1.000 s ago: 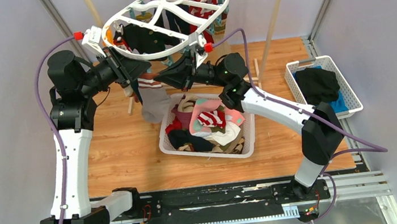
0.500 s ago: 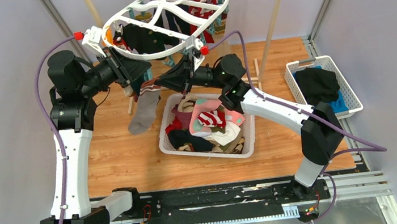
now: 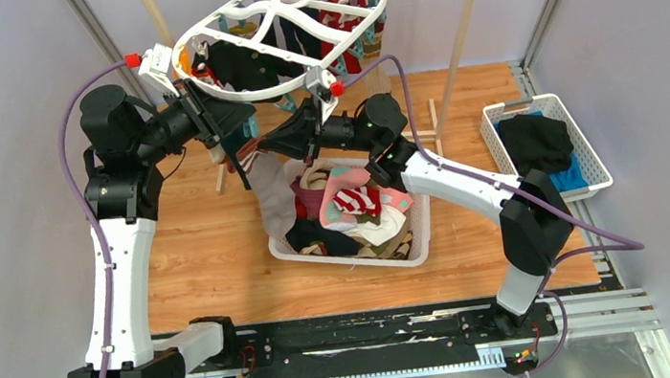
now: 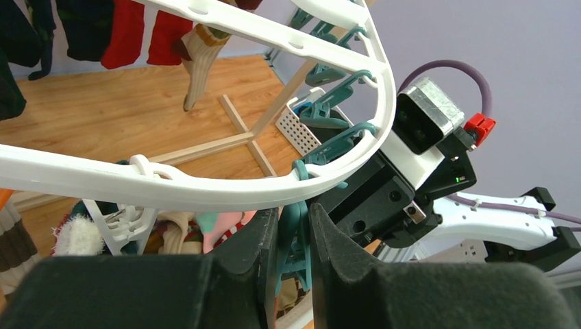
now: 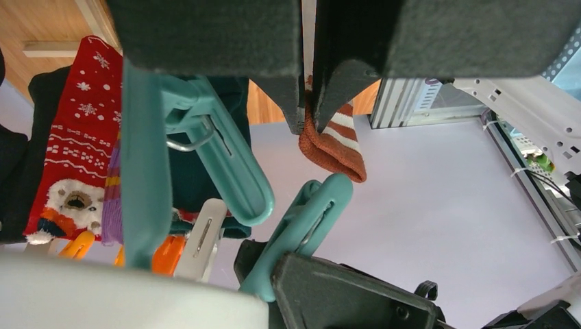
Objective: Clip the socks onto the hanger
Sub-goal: Clamp the sock onto the hanger.
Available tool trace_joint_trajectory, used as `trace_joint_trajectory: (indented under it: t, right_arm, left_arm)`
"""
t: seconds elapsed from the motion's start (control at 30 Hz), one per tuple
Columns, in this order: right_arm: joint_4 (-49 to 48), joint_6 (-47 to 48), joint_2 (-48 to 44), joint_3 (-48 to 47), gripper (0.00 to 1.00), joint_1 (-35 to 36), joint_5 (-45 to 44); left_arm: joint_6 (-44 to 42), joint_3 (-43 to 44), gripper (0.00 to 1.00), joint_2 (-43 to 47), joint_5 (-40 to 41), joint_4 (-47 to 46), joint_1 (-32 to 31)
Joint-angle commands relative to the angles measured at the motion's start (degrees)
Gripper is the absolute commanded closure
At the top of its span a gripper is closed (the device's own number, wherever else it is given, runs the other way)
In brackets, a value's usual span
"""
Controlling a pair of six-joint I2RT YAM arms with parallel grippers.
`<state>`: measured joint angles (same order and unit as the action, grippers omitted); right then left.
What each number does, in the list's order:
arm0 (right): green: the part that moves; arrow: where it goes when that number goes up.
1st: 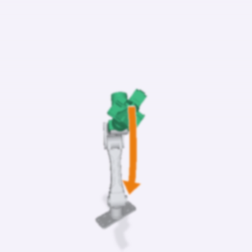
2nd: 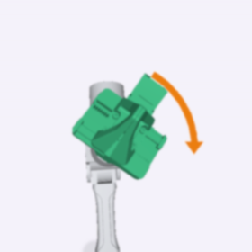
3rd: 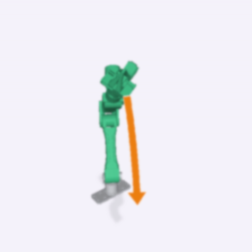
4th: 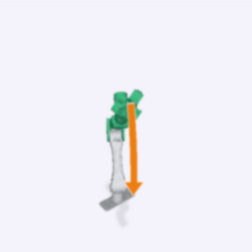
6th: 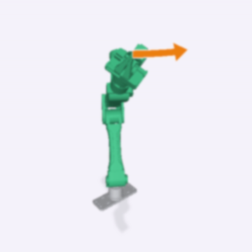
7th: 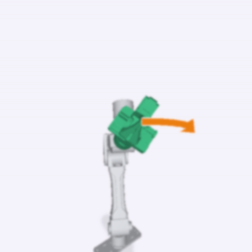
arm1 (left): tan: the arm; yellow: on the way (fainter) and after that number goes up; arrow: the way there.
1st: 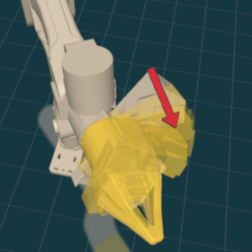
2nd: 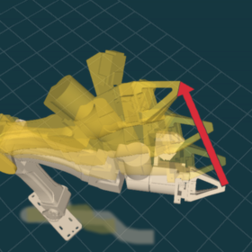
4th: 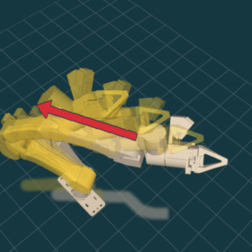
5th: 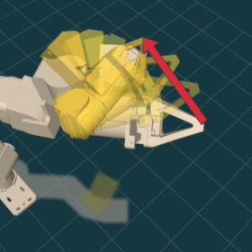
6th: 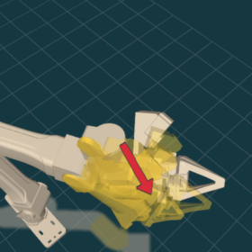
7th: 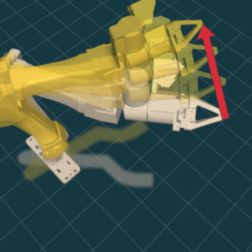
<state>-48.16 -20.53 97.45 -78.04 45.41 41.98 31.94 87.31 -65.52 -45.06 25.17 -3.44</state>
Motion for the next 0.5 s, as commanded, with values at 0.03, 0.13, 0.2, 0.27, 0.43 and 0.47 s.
trace_joint_trajectory:
  t: [0.03, 0.13, 0.2, 0.27, 0.43, 0.47]
  right_arm:
    - [-1.83, -0.95, 0.59, -1.74, 1.0, 0.73, 0.47]
    - [-1.93, -0.87, 0.34, -2.0, 1.0, 0.73, 0.7]
    - [-1.94, -0.95, 0.14, -2.02, 1.0, 0.73, 0.82]
    - [-2.06, -0.94, -0.1, -1.75, 1.0, 0.71, 0.76]
    - [-2.49, -1.25, -0.48, -1.81, 1.0, 0.65, 0.57]
    - [-2.5, -1.26, -0.5, -1.91, 1.0, 0.65, 0.56]
  left_arm:
    - [-0.3, -0.22, 0.93, 0.68, -3.63, -0.48, -0.25]
    - [-0.65, -0.28, 0.93, 0.66, -3.58, -0.46, -0.25]
    - [-0.8, -0.16, 0.93, 0.72, -3.54, -0.23, -0.25]
    - [-0.84, -0.2, 0.93, 0.69, -3.51, -0.19, -0.25]
    - [-0.85, -0.16, 0.93, 0.66, -3.63, -0.14, -0.25]
    - [-0.94, -0.21, 0.93, 0.73, -3.68, -0.08, -0.26]
